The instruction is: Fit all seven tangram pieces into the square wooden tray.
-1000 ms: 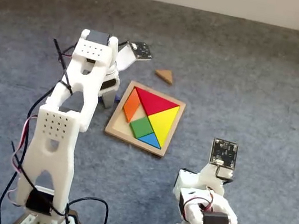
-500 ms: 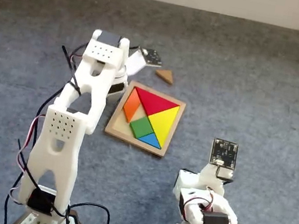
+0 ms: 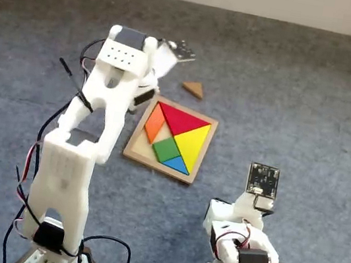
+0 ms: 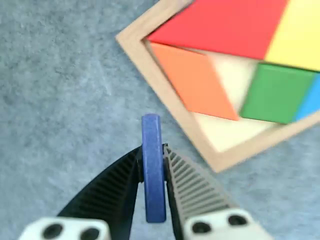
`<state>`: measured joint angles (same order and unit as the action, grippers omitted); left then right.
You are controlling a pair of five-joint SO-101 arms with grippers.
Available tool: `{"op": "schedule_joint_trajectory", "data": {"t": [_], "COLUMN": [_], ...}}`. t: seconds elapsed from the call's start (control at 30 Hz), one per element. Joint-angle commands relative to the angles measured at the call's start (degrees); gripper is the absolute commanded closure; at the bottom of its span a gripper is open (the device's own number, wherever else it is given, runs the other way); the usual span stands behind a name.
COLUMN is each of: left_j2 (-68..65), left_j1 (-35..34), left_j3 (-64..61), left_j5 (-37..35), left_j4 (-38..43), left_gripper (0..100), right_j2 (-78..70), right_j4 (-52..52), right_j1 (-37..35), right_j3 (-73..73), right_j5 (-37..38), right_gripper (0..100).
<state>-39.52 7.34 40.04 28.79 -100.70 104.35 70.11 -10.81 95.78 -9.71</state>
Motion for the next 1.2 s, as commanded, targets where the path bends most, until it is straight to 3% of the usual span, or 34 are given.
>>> {"op": "schedule_joint_trajectory", "data": {"t": [0.0, 0.23, 0.43, 0.53, 0.9, 1.17], "left_j2": [15.0, 21.4, 21.4, 21.4, 21.4, 21.4], "left_j1": [3.0, 5.1, 7.7, 8.2, 8.7, 10.7], "left_j3": [-7.3, -18.7, -26.2, -27.5, -39.2, -39.6], "left_j5": [-11.3, -34.4, -62.0, -69.9, -70.0, -70.2], "left_j4": [-0.5, 5.0, 9.2, 10.2, 28.7, 30.5], "left_gripper": [100, 99, 99, 99, 99, 99], "right_j2": [0.9, 0.9, 0.9, 0.9, 0.9, 0.9], "right_j4": [-1.3, -1.3, -1.3, -1.2, -1.0, -1.0], "right_j1": [1.0, 1.0, 1.0, 1.0, 1.0, 1.0], "right_j3": [6.8, 6.8, 6.8, 6.8, 6.8, 6.8], "right_j5": [0.4, 0.4, 0.4, 0.4, 0.4, 0.4], "right_gripper": [99.4, 99.4, 99.4, 99.4, 99.4, 99.4]}}
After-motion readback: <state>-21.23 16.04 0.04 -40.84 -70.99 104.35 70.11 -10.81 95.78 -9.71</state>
